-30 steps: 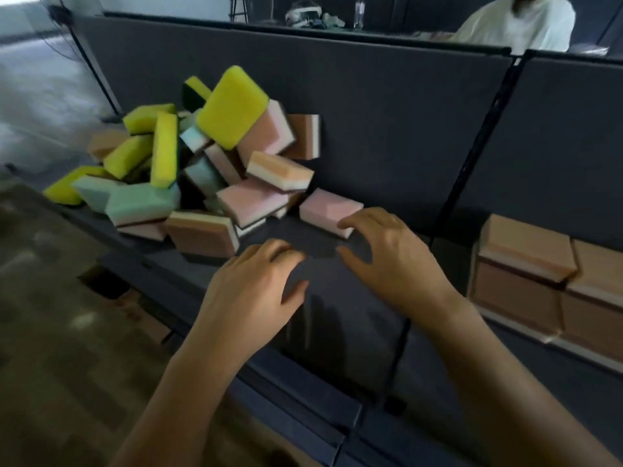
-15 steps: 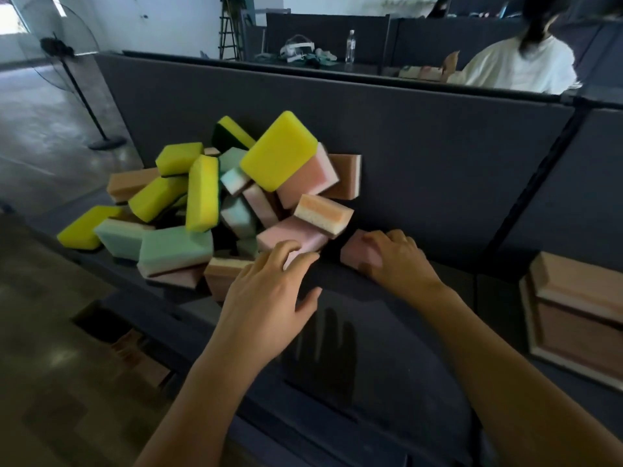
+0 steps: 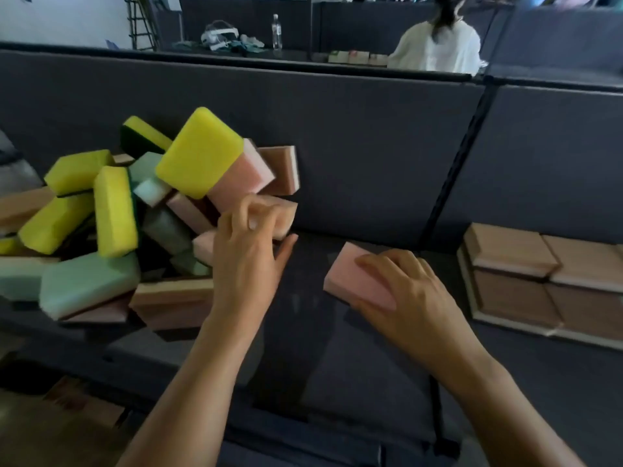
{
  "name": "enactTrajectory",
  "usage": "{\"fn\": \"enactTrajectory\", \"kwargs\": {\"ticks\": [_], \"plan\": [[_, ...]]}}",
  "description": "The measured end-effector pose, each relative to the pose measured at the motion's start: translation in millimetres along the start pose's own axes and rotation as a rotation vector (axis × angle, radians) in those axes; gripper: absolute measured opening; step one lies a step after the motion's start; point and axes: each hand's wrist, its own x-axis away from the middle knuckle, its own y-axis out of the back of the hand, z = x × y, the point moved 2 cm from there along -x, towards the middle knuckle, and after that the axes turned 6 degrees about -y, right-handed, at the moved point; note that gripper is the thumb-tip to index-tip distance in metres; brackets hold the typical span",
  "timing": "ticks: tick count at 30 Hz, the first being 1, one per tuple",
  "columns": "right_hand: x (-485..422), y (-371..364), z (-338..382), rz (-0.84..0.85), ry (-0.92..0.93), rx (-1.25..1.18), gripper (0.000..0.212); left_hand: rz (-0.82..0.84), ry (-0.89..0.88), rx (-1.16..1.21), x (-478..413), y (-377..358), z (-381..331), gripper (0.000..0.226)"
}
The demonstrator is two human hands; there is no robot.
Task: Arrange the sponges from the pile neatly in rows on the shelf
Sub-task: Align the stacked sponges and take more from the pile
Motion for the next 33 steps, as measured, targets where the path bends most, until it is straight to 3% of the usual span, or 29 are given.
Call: {"fn": "enactTrajectory", "kwargs": {"ticks": [3,11,33], "plan": [[13.2,2.5,-9.0,-0.044,-0.024,-0.025,0.057,-0.035,-0.014,0.047,8.1,0.5,-4.5,0.029],[60.5,27.2,-47.4,-0.152,-0.084,-0.032,0.057,-0.070,-0.122,0.157,38.7,26.5,-62.0,0.027],[204.5,106.7,-210.7,-0.239,-0.247,-0.066,0.059,0.265,-0.232,0.449,146.7,-6.4,-293.1,0.035]]}}
